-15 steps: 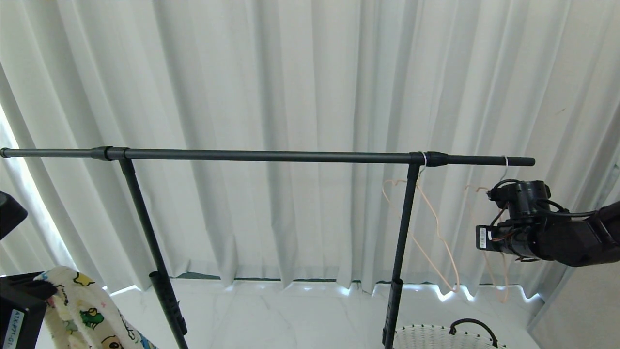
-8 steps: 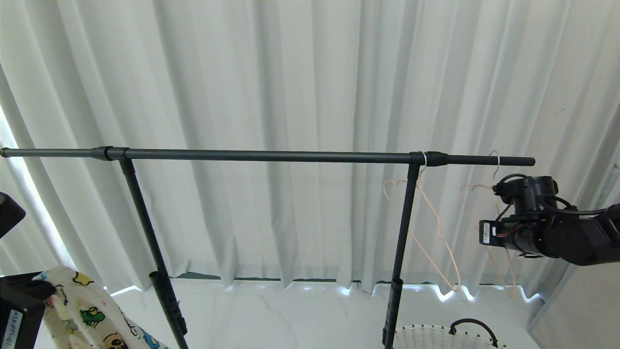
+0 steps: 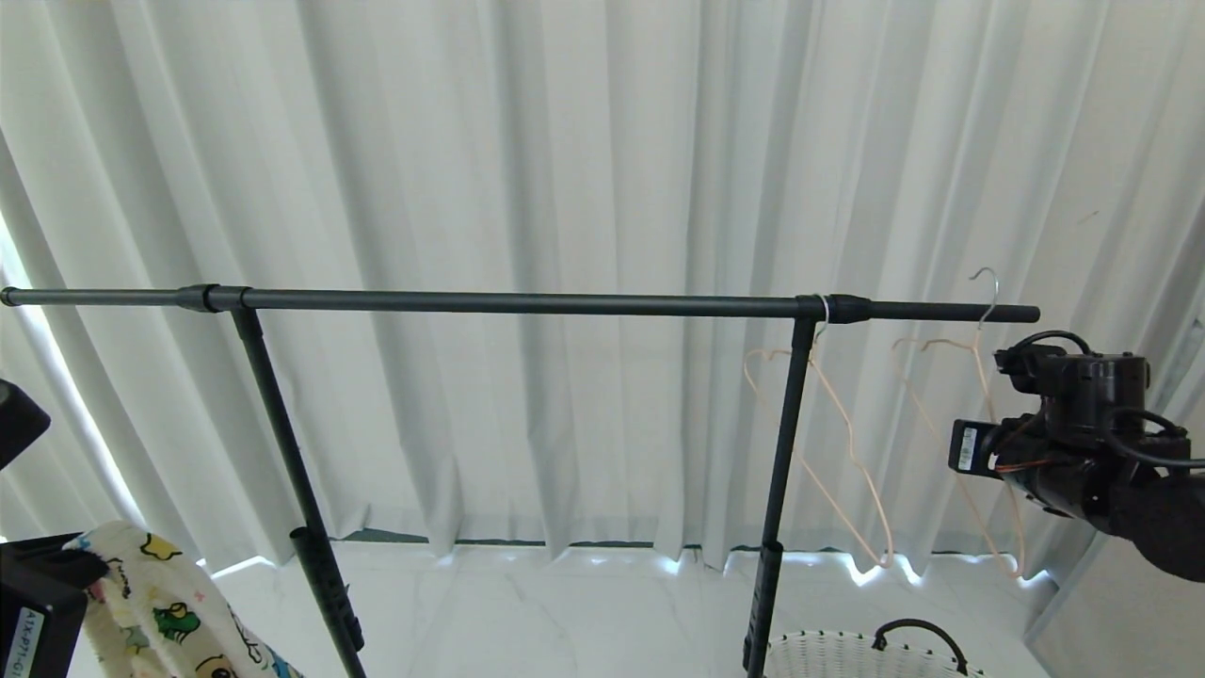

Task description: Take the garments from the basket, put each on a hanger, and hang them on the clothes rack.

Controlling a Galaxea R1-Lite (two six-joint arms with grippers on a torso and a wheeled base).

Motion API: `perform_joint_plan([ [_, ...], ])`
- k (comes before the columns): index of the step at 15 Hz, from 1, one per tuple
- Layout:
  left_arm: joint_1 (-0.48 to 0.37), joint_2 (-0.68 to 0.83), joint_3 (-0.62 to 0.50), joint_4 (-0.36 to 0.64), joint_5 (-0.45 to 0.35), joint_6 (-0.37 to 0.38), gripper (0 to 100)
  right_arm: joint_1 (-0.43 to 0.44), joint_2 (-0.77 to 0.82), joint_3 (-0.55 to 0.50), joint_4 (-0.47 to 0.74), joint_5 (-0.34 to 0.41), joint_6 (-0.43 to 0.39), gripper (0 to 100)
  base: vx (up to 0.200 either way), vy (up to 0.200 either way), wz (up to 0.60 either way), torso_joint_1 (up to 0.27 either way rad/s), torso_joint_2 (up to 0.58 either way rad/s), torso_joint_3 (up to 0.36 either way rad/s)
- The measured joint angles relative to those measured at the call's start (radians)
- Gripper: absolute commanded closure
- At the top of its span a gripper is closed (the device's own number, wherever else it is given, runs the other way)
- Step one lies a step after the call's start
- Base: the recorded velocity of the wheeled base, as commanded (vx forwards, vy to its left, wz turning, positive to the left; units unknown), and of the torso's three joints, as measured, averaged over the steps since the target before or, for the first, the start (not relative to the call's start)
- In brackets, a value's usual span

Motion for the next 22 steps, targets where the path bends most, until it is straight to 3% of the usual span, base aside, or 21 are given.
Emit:
perform_joint_plan([
  [3,0.000,-0.014,0.013,0.000,-0.001,0.000,100,0.021,-0.030,0.129,-0.191,0.001,-0.061,100,0.000,0.000,0.00,0.000,0.00,0.000],
  [7,0.000,-0.049,0.052,0.000,0.000,0.001,100,0.054,-0.130,0.275,-0.242,0.005,-0.135,100,-0.050,0.000,0.00,0.002,0.00,0.002],
  [11,0.000,-0.061,0.101,-0.110,0.000,0.011,100,0.063,-0.280,0.412,-0.241,0.010,-0.249,100,-0.200,0.000,0.00,0.008,0.00,0.000],
  [14,0.000,-0.065,0.176,-0.221,-0.001,0.095,100,0.066,-0.369,0.470,-0.229,0.011,-0.279,100,-0.200,0.000,0.00,-0.009,0.00,0.009],
  [22,0.001,-0.069,0.205,-0.225,-0.006,0.098,100,0.127,-0.538,0.471,-0.040,0.011,-0.286,100,-0.175,0.000,0.00,-0.001,0.00,0.003],
])
